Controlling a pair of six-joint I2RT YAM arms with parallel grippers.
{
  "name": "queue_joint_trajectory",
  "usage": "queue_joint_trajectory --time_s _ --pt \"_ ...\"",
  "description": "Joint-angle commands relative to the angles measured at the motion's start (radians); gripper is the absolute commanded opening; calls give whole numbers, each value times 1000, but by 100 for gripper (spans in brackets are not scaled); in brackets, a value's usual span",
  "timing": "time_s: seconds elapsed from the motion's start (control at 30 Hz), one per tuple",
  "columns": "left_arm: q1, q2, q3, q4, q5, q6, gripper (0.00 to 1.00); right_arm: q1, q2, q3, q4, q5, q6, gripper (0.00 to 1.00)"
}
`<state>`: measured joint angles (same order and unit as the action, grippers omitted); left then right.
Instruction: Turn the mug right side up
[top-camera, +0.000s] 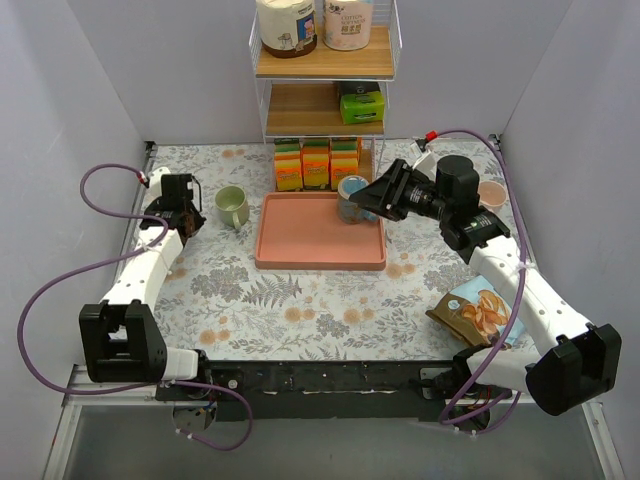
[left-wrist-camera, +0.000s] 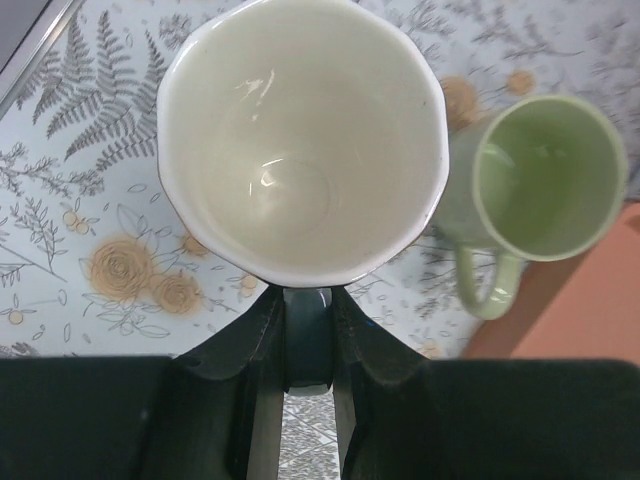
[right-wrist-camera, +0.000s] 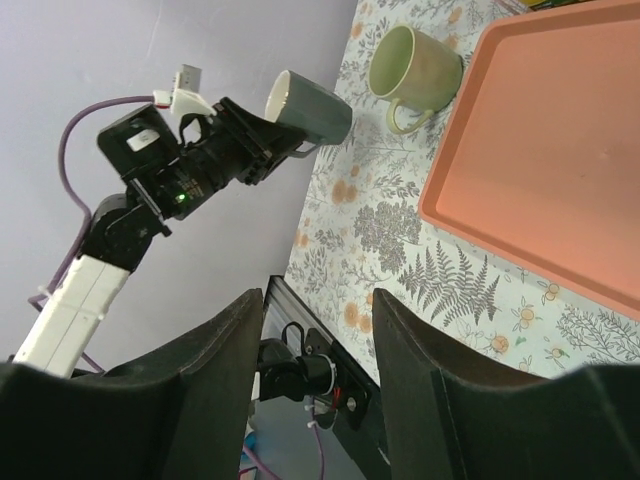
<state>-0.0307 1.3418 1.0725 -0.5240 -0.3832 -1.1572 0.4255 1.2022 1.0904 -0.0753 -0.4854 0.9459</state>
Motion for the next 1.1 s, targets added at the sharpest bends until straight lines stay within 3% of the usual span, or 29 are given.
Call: queue_joint_trajectory --time_s 0.0,0.17,0.9,1.0,1.03,1.07 --pt "18 -39 -80 252 -8 59 0 -5 -16 37 -1 -36 -27 56" --pt "22 -29 -201 380 40 74 0 -5 -15 42 -21 -36 -29 55" --pt "20 115 -301 637 52 200 3 -10 3 51 -81 -28 -67 56" --pt "20 120 -307 637 50 202 14 -13 13 62 -101 -21 -88 55" --pt "20 114 -307 636 46 198 27 -14 17 72 -119 -21 -105 55" --pt "20 108 -313 636 47 194 33 -19 32 77 -121 -44 -113 56"
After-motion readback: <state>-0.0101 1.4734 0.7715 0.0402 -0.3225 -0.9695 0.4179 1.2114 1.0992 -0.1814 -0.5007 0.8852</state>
